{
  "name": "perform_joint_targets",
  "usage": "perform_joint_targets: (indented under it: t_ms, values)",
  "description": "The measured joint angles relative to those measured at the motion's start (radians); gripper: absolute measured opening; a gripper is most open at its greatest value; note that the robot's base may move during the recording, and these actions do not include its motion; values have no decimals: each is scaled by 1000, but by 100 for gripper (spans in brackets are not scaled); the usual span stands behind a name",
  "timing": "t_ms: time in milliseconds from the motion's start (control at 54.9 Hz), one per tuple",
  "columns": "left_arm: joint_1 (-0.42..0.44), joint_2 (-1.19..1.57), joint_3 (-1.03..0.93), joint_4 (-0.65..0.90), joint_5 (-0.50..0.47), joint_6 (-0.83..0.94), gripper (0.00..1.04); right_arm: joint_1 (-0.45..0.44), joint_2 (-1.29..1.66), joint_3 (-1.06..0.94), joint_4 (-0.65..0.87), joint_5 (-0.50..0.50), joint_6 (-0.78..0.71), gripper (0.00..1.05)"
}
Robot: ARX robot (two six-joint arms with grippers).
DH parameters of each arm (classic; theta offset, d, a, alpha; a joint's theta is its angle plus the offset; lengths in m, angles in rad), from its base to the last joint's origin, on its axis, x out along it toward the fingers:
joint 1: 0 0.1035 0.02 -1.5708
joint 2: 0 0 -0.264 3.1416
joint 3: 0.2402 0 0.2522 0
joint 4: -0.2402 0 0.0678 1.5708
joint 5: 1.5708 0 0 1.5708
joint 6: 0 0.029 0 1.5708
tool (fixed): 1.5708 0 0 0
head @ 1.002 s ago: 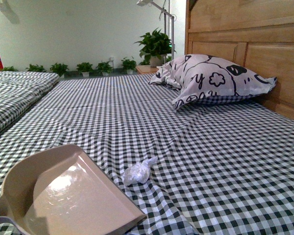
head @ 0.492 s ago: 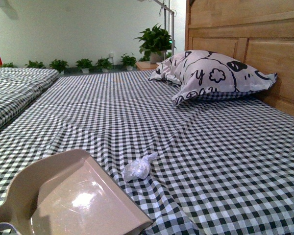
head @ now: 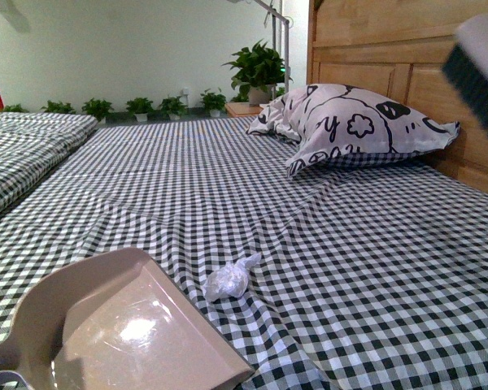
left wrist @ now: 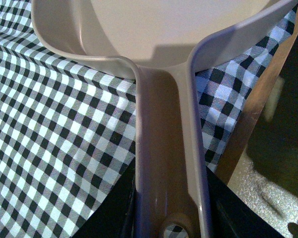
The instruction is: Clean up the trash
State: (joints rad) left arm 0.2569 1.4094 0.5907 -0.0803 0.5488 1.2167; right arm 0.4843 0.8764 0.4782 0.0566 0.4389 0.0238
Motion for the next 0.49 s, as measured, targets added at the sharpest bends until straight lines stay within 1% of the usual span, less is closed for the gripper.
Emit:
perform_joint_targets:
  t_ms: [55,91,182,273,346,492]
  values:
    - [0,0,0,0,0,0,28,-24,113,53,43,-62,0,20]
    - [0,0,0,0,0,1,28,-39,183,83,70,-85,-4,20]
    - [0,0,0,0,0,2,28,-67,363,169,126,-120,-20,20]
    - [0,0,0,0,0,2,28,-83,529,269,125,-141,-21,20]
    - [0,0,0,0,0,2,28,-84,644,344,98,-130,-19,20]
    - [0,0,0,0,0,3,28,-71,820,463,77,-76,-30,20]
